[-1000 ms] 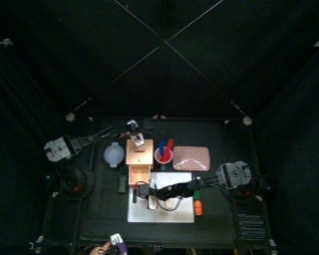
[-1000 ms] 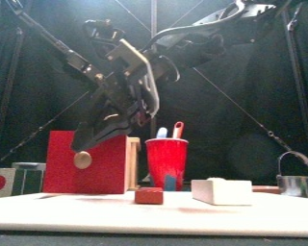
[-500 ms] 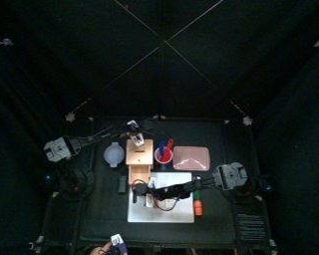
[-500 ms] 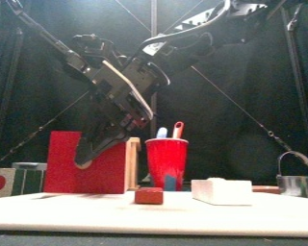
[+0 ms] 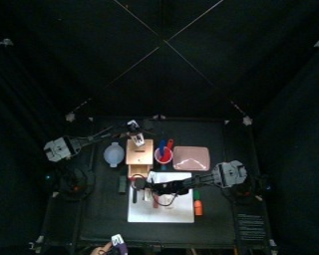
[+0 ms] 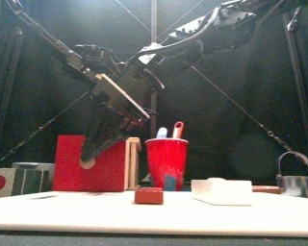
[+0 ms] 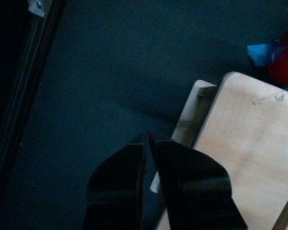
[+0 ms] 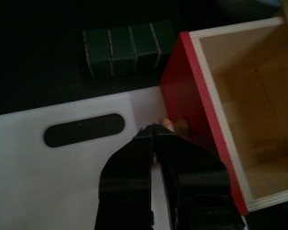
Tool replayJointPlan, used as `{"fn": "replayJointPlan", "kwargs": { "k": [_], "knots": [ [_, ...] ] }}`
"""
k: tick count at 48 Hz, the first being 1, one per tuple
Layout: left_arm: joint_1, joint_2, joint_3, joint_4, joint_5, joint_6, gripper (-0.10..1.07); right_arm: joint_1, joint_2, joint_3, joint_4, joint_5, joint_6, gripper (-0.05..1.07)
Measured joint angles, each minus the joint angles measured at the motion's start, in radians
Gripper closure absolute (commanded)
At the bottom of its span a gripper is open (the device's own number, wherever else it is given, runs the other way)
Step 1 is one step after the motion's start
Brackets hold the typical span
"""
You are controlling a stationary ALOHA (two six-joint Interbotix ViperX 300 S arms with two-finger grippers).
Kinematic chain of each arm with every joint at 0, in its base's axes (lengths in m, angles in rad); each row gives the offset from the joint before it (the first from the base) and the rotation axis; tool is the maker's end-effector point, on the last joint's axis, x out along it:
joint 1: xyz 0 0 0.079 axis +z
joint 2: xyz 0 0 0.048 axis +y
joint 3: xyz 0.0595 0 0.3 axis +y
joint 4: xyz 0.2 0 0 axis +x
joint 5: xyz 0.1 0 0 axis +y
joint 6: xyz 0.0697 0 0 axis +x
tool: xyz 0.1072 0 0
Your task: Close drawer
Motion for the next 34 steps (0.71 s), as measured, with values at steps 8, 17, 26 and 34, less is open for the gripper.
{"fn": "replayJointPlan", "kwargs": {
  "k": [8, 17, 26, 34],
  "knots": [
    [0.000, 0.000, 0.000, 0.000, -0.006, -0.003, 0.43, -0.049, 0.000, 0.000, -0.029, 0.002, 0.002, 0.67],
    [0.000, 0.000, 0.000, -0.002, -0.006, -0.006, 0.43, -0.086, 0.000, 0.000, -0.054, 0.003, 0.000, 0.67],
    [-0.002, 0.000, 0.000, 0.000, -0.006, -0.005, 0.43, -0.109, 0.000, 0.000, -0.072, 0.009, 0.000, 0.67],
    [-0.003, 0.000, 0.000, -0.002, -0.008, -0.008, 0.43, -0.124, 0.000, 0.000, -0.080, 0.009, 0.000, 0.67]
  ]
}}
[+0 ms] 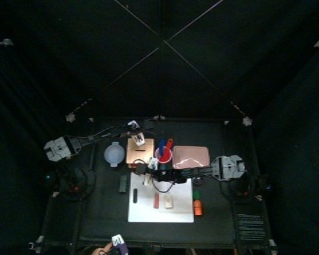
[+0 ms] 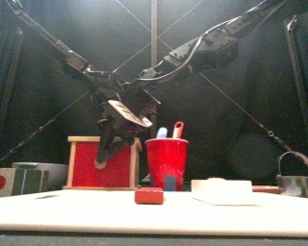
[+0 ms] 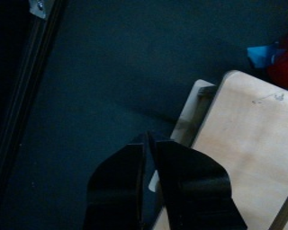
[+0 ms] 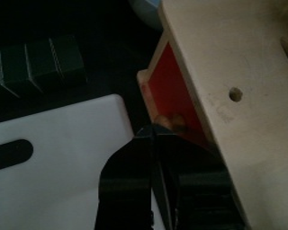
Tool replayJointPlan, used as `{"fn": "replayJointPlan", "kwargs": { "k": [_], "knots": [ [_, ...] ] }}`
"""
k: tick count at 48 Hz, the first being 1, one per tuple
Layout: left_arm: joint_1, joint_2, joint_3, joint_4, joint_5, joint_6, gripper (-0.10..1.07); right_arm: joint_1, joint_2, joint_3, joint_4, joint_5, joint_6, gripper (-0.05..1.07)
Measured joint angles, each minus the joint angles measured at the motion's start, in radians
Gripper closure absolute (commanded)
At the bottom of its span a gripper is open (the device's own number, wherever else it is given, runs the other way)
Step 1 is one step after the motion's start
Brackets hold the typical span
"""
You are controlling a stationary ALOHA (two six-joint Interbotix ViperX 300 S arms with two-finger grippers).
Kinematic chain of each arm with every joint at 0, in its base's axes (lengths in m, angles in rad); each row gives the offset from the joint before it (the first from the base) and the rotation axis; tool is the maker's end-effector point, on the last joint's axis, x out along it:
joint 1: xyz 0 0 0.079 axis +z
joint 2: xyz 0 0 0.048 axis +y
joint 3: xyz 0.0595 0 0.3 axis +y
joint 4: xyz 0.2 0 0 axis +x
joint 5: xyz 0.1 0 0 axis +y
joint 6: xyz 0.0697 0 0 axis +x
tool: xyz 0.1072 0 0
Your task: Close drawer
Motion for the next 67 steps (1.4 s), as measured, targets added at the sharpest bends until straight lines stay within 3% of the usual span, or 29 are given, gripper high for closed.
{"fn": "replayJointPlan", "kwargs": {
  "k": [9, 19, 33, 42, 54, 67],
  "knots": [
    [0.002, 0.000, 0.000, 0.000, -0.008, -0.003, 0.43, 0.008, -0.005, 0.000, 0.015, 0.003, 0.002, 0.67],
    [0.003, -0.029, -0.003, -0.002, -0.051, -0.005, 0.43, 0.080, -0.071, 0.011, 0.051, 0.006, 0.002, 0.67],
    [0.002, -0.146, 0.020, -0.038, -0.153, -0.008, 0.43, 0.173, -0.206, 0.130, 0.057, 0.002, 0.002, 0.67],
    [-0.063, -0.242, 0.144, -0.083, -0.321, -0.003, 0.43, 0.175, -0.347, 0.239, 0.051, 0.002, 0.012, 0.67],
    [-0.184, -0.377, 0.373, -0.158, -0.571, -0.005, 0.43, 0.179, -0.512, 0.376, 0.026, -0.002, 0.015, 0.67],
    [-0.351, -0.554, 0.594, -0.183, -0.830, -0.006, 0.43, 0.155, -0.729, 0.569, 0.009, -0.107, 0.020, 0.67]
  ]
}}
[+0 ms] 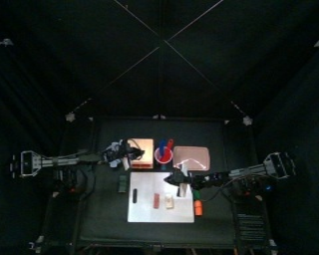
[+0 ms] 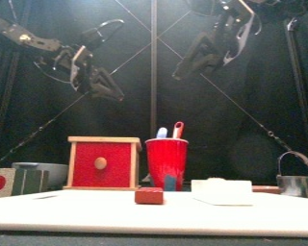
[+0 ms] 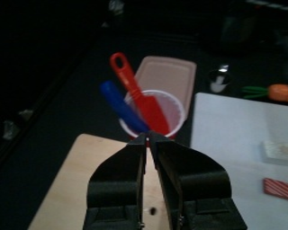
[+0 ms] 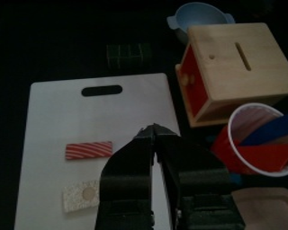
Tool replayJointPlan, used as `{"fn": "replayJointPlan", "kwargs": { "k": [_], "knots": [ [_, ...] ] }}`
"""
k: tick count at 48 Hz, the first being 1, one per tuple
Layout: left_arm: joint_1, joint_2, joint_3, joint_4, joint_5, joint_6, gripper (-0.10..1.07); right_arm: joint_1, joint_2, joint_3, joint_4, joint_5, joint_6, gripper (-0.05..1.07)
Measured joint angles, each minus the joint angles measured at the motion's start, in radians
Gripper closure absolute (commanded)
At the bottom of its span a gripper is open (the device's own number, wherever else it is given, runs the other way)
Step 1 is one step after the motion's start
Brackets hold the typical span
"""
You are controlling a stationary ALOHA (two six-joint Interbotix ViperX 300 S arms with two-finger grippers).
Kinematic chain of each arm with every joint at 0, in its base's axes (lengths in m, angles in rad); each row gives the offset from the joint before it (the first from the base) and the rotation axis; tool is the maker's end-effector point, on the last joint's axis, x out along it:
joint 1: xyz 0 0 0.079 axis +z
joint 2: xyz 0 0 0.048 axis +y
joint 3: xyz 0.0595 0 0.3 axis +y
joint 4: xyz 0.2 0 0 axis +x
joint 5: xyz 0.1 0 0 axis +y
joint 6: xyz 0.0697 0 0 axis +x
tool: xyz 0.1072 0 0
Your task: Close drawer
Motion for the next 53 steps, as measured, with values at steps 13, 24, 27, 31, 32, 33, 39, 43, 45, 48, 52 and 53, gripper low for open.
{"fn": "replayJointPlan", "kwargs": {
  "k": [13, 24, 27, 31, 32, 33, 39, 43, 45, 48, 52, 53],
  "knots": [
    [-0.120, -0.023, 0.066, -0.051, -0.089, 0.002, 0.43, -0.163, -0.123, 0.192, 0.064, -0.189, 0.000, 0.67],
    [-0.152, 0.018, 0.078, -0.052, -0.178, 0.005, 0.43, -0.242, -0.135, 0.272, 0.109, -0.325, -0.011, 0.67],
    [-0.153, 0.025, 0.078, -0.052, -0.181, 0.005, 0.43, -0.247, -0.152, 0.285, 0.109, -0.333, -0.012, 0.67],
    [-0.153, 0.028, 0.078, -0.054, -0.181, 0.003, 0.43, -0.249, -0.179, 0.296, 0.107, -0.334, -0.015, 0.67],
    [-0.153, 0.028, 0.078, -0.055, -0.183, 0.005, 0.43, -0.250, -0.187, 0.298, 0.106, -0.334, -0.017, 0.67],
    [-0.153, 0.028, 0.078, -0.054, -0.181, 0.005, 0.43, -0.250, -0.196, 0.299, 0.103, -0.334, -0.018, 0.67],
    [-0.150, 0.028, 0.078, -0.054, -0.183, 0.006, 0.43, -0.249, -0.258, 0.299, 0.075, -0.336, -0.018, 0.67],
    [-0.150, 0.028, 0.080, -0.054, -0.183, 0.006, 0.43, -0.247, -0.295, 0.301, 0.064, -0.336, -0.018, 0.67],
    [-0.150, 0.028, 0.083, -0.054, -0.183, 0.006, 0.43, -0.244, -0.307, 0.304, 0.063, -0.336, -0.018, 0.67],
    [-0.149, 0.029, 0.084, -0.054, -0.183, 0.008, 0.43, -0.244, -0.321, 0.307, 0.061, -0.336, -0.018, 0.67],
    [-0.147, 0.029, 0.089, -0.054, -0.183, 0.008, 0.43, -0.242, -0.334, 0.310, 0.061, -0.336, -0.017, 0.67],
    [-0.147, 0.029, 0.091, -0.054, -0.183, 0.008, 0.43, -0.242, -0.336, 0.311, 0.061, -0.336, -0.018, 0.67]
  ]
}}
